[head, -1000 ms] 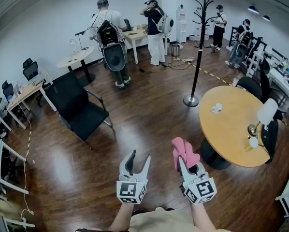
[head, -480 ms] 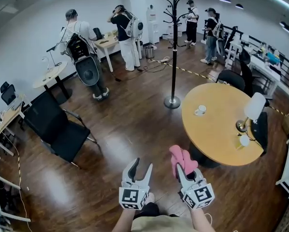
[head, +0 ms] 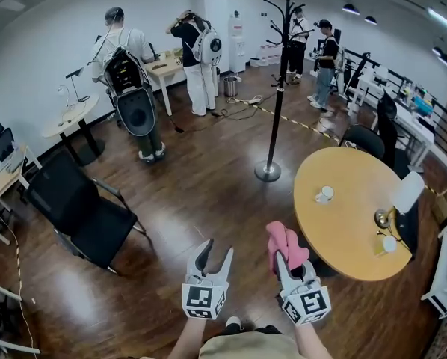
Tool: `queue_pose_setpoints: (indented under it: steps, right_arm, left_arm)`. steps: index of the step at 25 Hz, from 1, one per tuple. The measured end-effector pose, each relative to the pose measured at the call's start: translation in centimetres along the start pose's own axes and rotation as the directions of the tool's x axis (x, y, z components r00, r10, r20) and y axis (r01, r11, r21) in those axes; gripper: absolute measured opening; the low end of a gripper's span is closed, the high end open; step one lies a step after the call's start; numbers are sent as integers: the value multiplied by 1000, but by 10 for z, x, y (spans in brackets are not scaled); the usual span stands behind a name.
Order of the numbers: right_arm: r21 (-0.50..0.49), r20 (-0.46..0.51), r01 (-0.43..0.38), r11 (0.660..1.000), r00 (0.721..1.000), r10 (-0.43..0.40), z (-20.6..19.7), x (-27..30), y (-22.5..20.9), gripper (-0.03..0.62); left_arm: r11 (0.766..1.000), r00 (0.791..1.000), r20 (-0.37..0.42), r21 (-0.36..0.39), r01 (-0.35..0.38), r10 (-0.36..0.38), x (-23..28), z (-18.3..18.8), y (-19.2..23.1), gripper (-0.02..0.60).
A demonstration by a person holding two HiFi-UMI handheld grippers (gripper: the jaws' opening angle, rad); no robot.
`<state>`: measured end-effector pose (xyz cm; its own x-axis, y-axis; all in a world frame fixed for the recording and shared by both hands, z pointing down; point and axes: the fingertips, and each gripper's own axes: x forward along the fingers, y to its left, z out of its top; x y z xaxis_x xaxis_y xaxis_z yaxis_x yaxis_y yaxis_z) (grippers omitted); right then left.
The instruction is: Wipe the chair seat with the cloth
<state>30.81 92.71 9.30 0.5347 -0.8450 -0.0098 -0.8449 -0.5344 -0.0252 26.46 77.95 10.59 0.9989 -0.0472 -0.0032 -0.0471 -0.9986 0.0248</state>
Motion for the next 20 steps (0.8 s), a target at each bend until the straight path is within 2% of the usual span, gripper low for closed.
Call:
queue_pose_setpoints:
  steps: [8, 12, 16, 18, 20]
  right_arm:
    - [4, -28, -70, 998, 997, 70, -7, 73, 34, 14]
    - [28, -37, -220, 975, 975, 221, -18, 131, 58, 14]
    - [46, -39, -392, 919, 919, 393, -26, 199, 92, 15]
    - [56, -36, -478, 876, 876, 480, -27, 229, 106, 15]
    - [58, -28, -568, 821, 821, 570, -26, 255, 126, 15]
  left_arm:
    - [995, 995, -19, -34, -98, 97, -6, -9, 89, 193]
    - [975, 974, -54, -36, -220, 218, -14, -24, 130, 193]
    - [929, 929, -65, -36, -367, 365, -20, -27, 177, 193]
    - [893, 893, -60, -29, -448, 446, -24, -22, 198, 193]
    - [844, 844, -51, -29, -536, 534, -31, -21, 220, 192]
